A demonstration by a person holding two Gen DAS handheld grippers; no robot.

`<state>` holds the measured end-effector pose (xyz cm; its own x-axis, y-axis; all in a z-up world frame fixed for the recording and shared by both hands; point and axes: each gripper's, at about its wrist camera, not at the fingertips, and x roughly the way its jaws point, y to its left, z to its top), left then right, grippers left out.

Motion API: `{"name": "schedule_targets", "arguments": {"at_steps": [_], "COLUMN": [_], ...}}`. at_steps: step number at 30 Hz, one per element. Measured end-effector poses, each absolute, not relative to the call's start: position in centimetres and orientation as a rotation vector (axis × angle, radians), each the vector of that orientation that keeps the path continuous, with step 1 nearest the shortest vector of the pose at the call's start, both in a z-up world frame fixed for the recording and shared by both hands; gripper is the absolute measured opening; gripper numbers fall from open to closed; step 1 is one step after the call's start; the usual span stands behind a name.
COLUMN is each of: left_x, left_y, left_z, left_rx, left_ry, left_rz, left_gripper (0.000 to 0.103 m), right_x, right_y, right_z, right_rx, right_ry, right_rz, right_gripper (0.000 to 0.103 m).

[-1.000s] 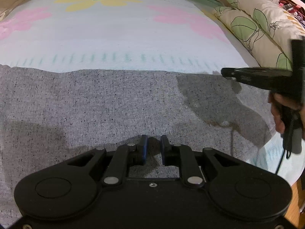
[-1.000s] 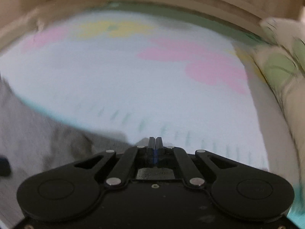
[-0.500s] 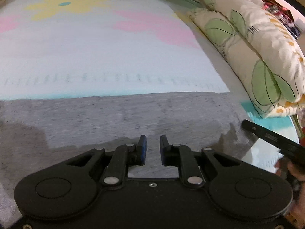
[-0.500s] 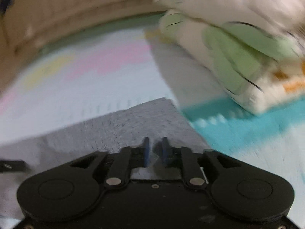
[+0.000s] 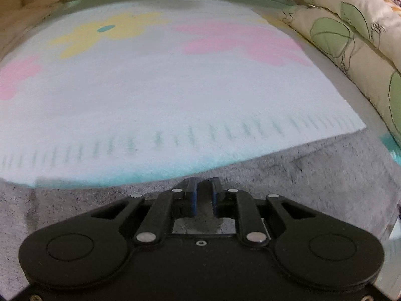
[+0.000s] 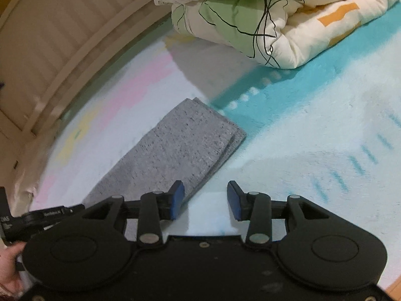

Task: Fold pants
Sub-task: 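Grasp the narrow folded pants strip with the right gripper and lift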

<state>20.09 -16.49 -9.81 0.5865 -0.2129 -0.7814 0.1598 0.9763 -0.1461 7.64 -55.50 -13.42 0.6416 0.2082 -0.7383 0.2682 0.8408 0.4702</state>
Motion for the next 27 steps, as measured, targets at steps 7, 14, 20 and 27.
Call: {"name": "schedule_targets", "arguments": {"at_steps": [7,14,20,27], "left_x": [19.7,20.7,20.4,18.2], "left_y": [-15.9,-15.8,-14.0,-11.7], "left_z": [-10.1,-9.8,-8.4,-8.6], "left_rx": [-0.068,-0.093,-0.135,-0.114], "left_ry": [0.918,0.952,0.990,1.033], "left_rz": [-0.222,-0.227,-0.223,-0.244], "left_gripper": [0.023,0.023,0.022,0.022], "right_x": [10.4,14.4,16.9,17.9], "right_y": [-56.8,-55.9,-54.4,-52.3], "right_z": [-15.2,-15.4,-14.7,-11.2], "right_rx": [0.747,0.703,0.607,0.480], "right_ry": [0.848,0.841,0.844,0.816], "right_rz": [-0.068,-0.063,-0.053,0.010], "right_gripper": [0.043,0.044,0.015,0.016]}}
